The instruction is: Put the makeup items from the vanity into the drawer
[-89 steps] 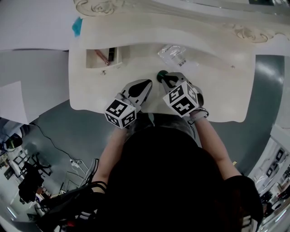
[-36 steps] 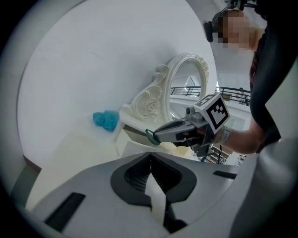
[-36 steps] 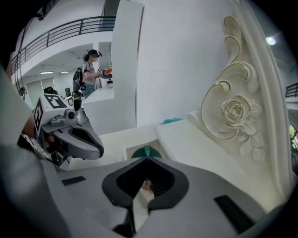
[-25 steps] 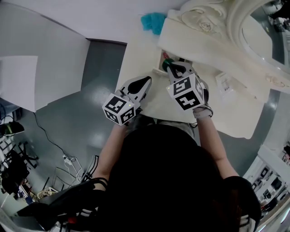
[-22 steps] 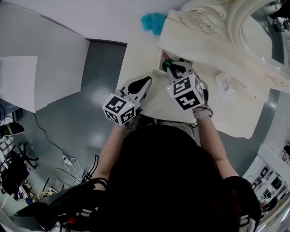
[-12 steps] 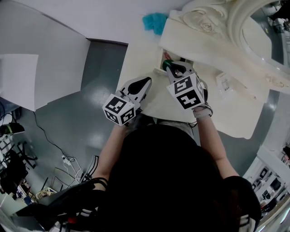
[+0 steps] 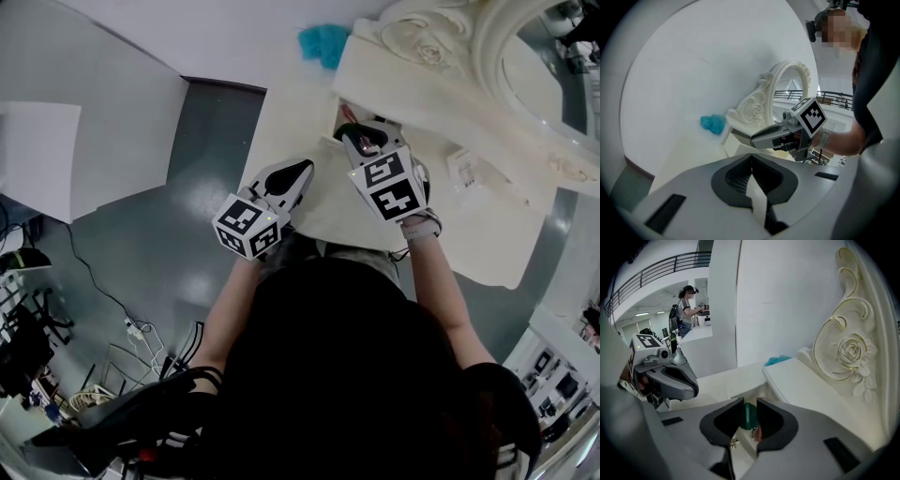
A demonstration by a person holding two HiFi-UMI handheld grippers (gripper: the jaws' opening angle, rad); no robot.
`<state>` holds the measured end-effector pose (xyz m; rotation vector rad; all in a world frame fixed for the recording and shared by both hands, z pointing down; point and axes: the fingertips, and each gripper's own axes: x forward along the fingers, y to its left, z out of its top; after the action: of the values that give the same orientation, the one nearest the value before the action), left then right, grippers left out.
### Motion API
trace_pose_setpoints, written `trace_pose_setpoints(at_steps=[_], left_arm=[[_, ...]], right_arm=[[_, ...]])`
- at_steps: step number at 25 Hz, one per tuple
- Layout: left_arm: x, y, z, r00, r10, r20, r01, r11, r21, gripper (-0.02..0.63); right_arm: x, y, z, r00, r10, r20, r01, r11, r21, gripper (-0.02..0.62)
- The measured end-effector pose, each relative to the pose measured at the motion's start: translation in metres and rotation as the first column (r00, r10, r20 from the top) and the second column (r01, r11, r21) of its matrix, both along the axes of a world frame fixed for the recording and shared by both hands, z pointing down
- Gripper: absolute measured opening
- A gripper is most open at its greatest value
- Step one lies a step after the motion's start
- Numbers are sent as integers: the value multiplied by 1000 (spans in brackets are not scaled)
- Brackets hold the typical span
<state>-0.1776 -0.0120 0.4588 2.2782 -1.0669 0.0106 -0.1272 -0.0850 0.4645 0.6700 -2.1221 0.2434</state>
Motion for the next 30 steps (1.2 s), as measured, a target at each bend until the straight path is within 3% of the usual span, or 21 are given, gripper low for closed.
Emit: trace_pose_setpoints(at_steps=[12, 20, 30], left_arm=[[22, -2, -4, 999, 49, -3, -49, 999, 5, 15], [64, -7, -8, 990, 141, 7, -141, 990, 20, 15], [124, -12, -15, 967, 256, 21, -256, 965, 47, 15]], right_arm=[[15, 17, -5, 999, -1, 34, 1, 1000, -4, 75], [43, 35, -7, 996, -11, 83, 12, 1000, -11, 43], [99, 46, -6, 991, 62, 115, -57, 997, -46, 31]])
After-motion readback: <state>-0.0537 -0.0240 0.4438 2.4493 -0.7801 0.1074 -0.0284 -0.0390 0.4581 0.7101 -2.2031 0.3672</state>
